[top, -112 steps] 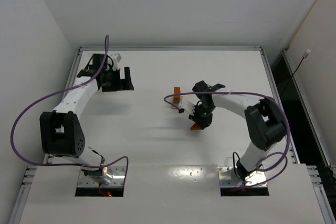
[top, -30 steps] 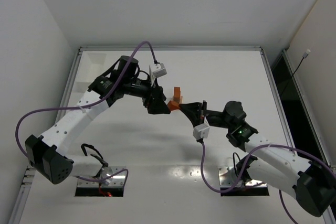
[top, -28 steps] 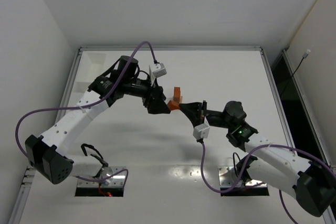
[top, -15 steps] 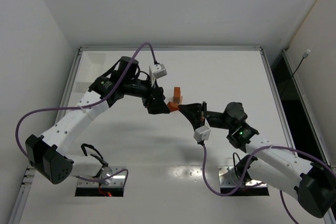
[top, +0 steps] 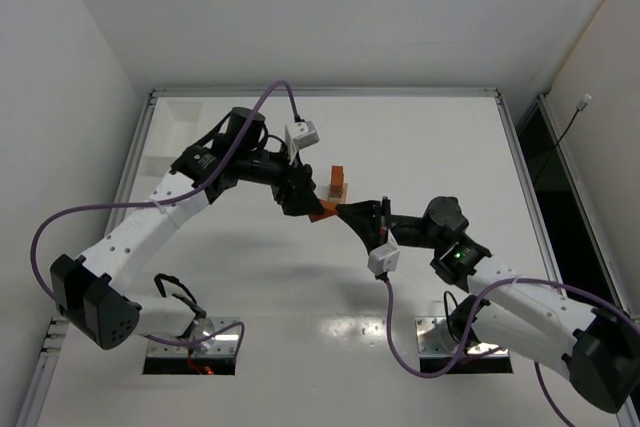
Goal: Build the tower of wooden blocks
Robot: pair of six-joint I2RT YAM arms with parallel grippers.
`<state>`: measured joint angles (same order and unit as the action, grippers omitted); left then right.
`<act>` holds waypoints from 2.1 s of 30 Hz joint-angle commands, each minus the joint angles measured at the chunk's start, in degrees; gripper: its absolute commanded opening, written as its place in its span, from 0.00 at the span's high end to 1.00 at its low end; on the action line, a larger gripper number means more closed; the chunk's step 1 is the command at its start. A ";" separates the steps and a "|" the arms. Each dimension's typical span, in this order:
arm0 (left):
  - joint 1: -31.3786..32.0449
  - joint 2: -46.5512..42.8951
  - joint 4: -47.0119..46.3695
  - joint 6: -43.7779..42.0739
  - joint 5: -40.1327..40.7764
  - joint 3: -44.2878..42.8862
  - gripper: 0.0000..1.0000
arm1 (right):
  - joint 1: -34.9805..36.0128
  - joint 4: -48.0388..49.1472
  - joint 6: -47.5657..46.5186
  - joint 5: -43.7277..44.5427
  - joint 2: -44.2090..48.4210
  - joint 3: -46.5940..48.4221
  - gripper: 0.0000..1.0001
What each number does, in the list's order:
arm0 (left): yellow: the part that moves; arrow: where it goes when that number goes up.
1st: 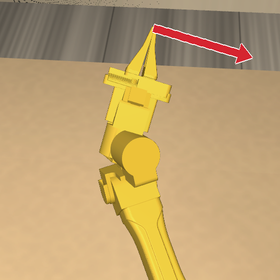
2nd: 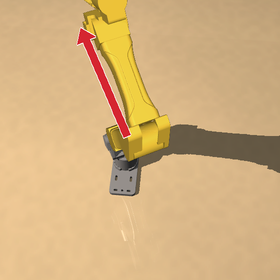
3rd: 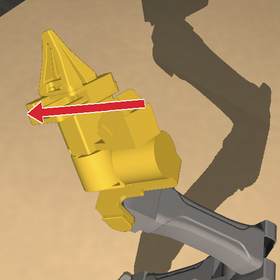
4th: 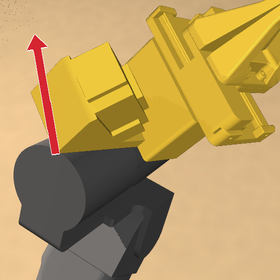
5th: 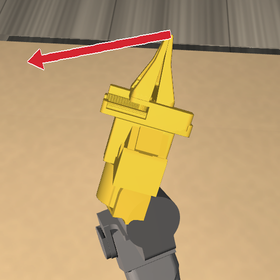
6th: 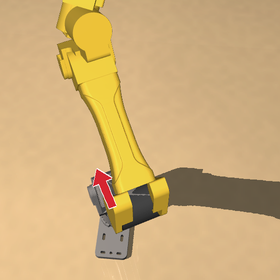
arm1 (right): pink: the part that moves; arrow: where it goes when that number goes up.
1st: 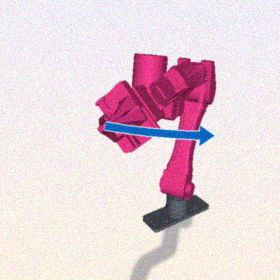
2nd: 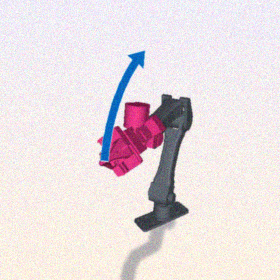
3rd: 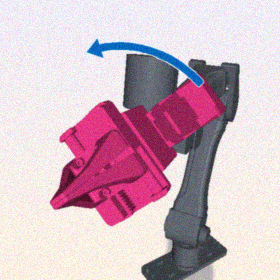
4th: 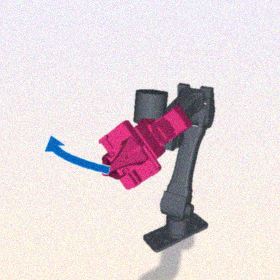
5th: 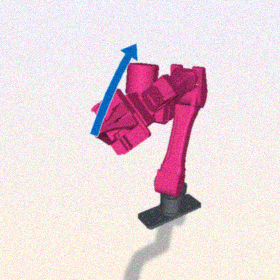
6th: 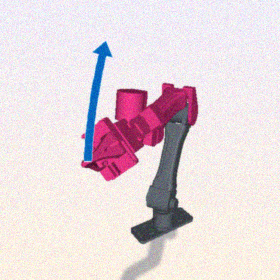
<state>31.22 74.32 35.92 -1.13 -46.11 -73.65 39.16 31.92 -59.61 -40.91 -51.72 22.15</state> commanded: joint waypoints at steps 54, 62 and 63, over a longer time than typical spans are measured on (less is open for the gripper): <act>0.51 1.53 -2.52 1.21 -2.85 0.70 0.36 | 1.01 2.97 0.29 1.44 -1.19 2.19 1.00; 0.51 2.05 -3.05 1.21 -3.38 0.70 0.43 | 1.01 2.97 0.29 0.92 -1.71 2.19 1.00; 0.51 2.05 -3.05 1.21 -3.38 0.70 0.45 | 1.01 2.97 0.29 0.92 -1.71 2.19 1.00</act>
<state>31.22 76.16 35.11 0.58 -48.07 -72.55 39.90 32.51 -59.61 -37.15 -53.43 22.22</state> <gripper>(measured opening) 0.559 0.008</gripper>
